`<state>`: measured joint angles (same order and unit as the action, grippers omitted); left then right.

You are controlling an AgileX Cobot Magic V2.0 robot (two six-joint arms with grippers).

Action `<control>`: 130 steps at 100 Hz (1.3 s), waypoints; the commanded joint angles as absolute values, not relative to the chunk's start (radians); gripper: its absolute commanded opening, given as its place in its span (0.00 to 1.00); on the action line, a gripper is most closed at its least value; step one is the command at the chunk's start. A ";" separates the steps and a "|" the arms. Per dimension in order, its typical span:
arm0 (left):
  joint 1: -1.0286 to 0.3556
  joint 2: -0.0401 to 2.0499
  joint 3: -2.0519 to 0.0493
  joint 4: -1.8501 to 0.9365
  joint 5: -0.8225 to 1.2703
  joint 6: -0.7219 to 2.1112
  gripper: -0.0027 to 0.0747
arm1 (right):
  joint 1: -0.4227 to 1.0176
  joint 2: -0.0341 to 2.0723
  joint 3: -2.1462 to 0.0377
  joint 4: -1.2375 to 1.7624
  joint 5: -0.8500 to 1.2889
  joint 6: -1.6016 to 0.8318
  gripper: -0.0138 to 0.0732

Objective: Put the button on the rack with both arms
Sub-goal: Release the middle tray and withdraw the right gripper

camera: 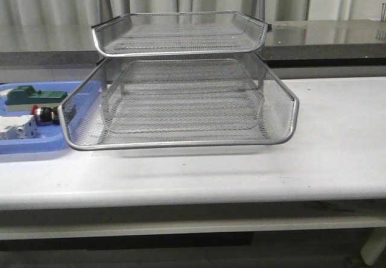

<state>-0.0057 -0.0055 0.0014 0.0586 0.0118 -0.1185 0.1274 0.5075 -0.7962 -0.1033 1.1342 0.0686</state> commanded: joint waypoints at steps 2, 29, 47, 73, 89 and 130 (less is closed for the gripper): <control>-0.003 -0.038 0.048 0.058 -0.071 -0.127 0.04 | 0.126 0.502 -0.829 -0.127 1.092 0.074 0.32; -0.003 -0.038 0.048 0.058 -0.071 -0.127 0.04 | 0.126 0.502 -0.829 -0.125 1.072 0.074 0.09; -0.003 -0.038 0.048 0.058 -0.071 -0.127 0.04 | 0.126 0.502 -0.829 -0.124 1.062 0.074 0.08; -0.003 -0.038 0.048 0.058 -0.071 -0.127 0.04 | 0.126 0.502 -0.829 -0.124 1.062 0.074 0.08; -0.003 -0.038 0.048 0.058 -0.093 -0.127 0.04 | 0.126 0.502 -0.829 -0.124 1.062 0.074 0.08; -0.003 0.115 -0.221 0.000 0.158 -0.127 0.04 | 0.126 0.502 -0.829 -0.124 1.062 0.074 0.08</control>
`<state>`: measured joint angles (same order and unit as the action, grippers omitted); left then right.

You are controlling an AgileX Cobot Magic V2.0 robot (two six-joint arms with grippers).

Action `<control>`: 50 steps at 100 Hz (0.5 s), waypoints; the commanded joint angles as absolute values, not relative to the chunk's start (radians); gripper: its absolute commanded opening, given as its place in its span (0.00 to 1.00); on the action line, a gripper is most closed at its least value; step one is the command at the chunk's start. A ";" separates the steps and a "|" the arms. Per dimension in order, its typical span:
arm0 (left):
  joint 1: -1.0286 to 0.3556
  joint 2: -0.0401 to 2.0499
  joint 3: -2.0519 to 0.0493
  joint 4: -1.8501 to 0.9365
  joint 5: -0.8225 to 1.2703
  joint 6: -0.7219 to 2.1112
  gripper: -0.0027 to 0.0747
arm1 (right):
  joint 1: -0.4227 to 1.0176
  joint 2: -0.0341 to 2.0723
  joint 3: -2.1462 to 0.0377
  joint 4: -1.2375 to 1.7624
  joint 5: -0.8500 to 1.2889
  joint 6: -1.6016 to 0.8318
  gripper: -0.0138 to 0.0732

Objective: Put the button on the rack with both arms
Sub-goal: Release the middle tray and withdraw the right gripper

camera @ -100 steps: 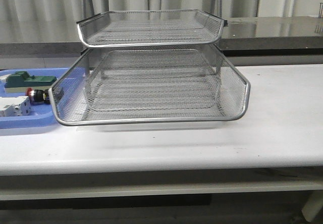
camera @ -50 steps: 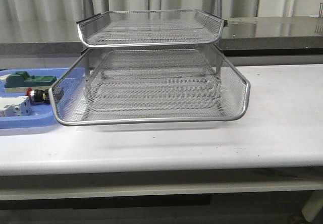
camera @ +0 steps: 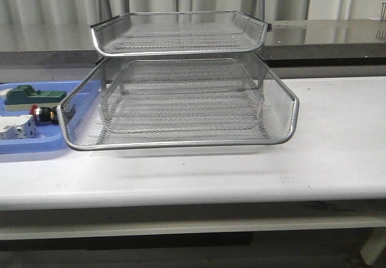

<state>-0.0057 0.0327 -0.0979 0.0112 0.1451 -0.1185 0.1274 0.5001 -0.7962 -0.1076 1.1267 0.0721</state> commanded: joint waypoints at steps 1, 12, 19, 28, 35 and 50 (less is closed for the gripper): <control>-0.003 0.123 -0.229 0.000 0.165 -0.127 0.04 | 0.126 0.502 -0.829 -0.124 1.062 0.074 0.08; -0.003 0.264 -0.362 0.009 0.250 -0.127 0.04 | 0.126 0.502 -0.829 -0.124 1.062 0.074 0.08; -0.003 0.364 -0.447 0.019 0.299 -0.117 0.04 | 0.126 0.502 -0.829 -0.124 1.062 0.074 0.08; -0.003 0.499 -0.567 0.035 0.396 -0.117 0.04 | 0.126 0.502 -0.829 -0.124 1.062 0.074 0.08; -0.003 0.604 -0.659 0.035 0.490 -0.117 0.04 | 0.126 0.502 -0.829 -0.124 1.062 0.074 0.08; -0.003 0.818 -0.833 0.049 0.662 -0.116 0.04 | 0.126 0.502 -0.829 -0.124 1.062 0.074 0.08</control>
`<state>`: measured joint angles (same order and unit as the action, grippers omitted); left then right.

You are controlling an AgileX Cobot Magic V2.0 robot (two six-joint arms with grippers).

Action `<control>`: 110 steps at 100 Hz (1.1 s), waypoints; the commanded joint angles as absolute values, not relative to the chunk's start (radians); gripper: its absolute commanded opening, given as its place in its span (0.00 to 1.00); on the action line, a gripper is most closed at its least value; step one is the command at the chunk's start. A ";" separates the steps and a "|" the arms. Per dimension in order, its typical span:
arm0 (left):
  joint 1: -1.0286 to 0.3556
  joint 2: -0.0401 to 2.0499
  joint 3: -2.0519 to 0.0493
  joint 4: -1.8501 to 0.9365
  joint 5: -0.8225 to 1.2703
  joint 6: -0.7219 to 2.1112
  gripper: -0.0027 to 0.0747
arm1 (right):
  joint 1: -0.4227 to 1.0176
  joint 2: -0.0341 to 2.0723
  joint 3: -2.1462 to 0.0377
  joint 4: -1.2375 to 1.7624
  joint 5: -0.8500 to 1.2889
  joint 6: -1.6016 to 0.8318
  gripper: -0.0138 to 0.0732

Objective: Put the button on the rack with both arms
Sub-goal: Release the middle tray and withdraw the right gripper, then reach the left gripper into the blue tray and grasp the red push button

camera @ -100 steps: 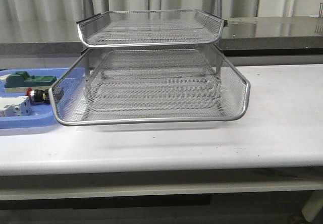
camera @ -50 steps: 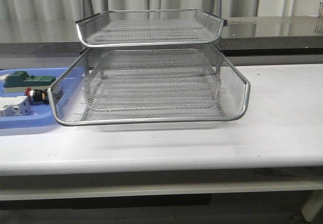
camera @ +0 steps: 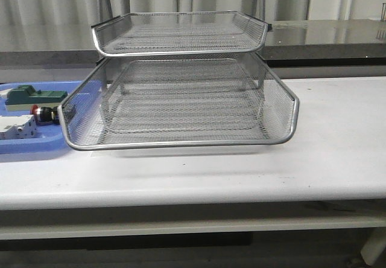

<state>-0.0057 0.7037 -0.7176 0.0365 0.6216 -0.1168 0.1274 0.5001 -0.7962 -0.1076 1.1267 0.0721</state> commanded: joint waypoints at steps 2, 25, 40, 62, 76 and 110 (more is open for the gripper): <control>-0.003 0.847 -0.855 0.054 0.679 -0.116 0.04 | 0.126 0.502 -0.829 -0.124 1.062 0.074 0.08; -0.003 1.114 -1.049 0.062 0.763 -0.056 0.04 | 0.126 0.502 -0.828 -0.124 1.062 0.074 0.08; -0.003 1.241 -1.138 0.062 0.770 0.047 0.04 | 0.126 0.502 -0.827 -0.124 1.062 0.074 0.08; -0.003 1.364 -1.231 0.062 0.786 0.119 0.04 | 0.126 0.502 -0.827 -0.124 1.062 0.074 0.08; -0.003 1.381 -1.257 0.059 0.804 0.146 0.16 | 0.126 0.502 -0.827 -0.124 1.062 0.074 0.08; -0.003 1.381 -1.257 0.059 0.825 0.171 0.87 | 0.126 0.502 -0.827 -0.124 1.062 0.074 0.08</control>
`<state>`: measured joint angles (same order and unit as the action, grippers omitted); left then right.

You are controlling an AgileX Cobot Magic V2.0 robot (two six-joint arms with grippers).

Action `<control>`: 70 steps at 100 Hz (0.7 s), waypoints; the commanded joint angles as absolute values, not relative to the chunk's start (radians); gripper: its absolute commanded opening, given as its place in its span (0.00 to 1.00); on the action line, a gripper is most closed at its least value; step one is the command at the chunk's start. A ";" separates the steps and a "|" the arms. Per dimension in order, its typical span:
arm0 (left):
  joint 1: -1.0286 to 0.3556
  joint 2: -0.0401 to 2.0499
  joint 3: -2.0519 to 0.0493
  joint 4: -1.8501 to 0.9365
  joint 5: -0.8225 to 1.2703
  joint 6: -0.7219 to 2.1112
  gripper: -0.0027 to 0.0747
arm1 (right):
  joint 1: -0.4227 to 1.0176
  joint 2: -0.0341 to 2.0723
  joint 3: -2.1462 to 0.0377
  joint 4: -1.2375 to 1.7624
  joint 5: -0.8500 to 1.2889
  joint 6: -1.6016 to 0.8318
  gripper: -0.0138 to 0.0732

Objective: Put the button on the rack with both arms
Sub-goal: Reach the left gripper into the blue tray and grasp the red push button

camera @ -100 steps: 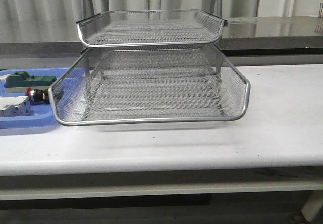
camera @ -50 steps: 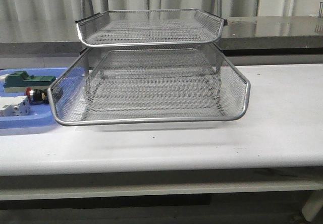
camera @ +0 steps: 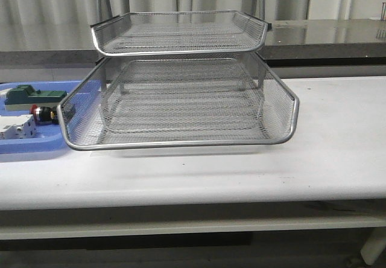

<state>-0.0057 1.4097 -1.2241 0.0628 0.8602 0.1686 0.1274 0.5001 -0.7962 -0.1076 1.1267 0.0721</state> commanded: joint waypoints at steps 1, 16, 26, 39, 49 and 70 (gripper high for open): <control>-0.003 1.381 -1.257 0.059 0.825 0.171 0.87 | 0.126 0.502 -0.827 -0.124 1.062 0.074 0.08; -0.003 1.381 -1.257 0.039 0.826 0.171 0.87 | 0.126 0.502 -0.827 -0.124 1.062 0.074 0.08; -0.003 1.383 -1.257 0.010 0.804 0.171 0.87 | 0.126 0.502 -0.827 -0.124 1.062 0.074 0.08; -0.003 1.398 -1.265 0.000 0.750 0.177 0.87 | 0.126 0.502 -0.827 -0.124 1.062 0.074 0.08; -0.003 1.443 -1.312 0.000 0.748 0.277 0.87 | 0.126 0.502 -0.827 -0.124 1.062 0.074 0.08; -0.003 1.600 -1.469 0.000 0.757 0.493 0.87 | 0.126 0.502 -0.827 -0.124 1.062 0.074 0.08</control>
<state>-0.0057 1.5694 -1.3731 0.0104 0.8050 0.4001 0.1274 0.5001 -0.7962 -0.1076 1.1267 0.0721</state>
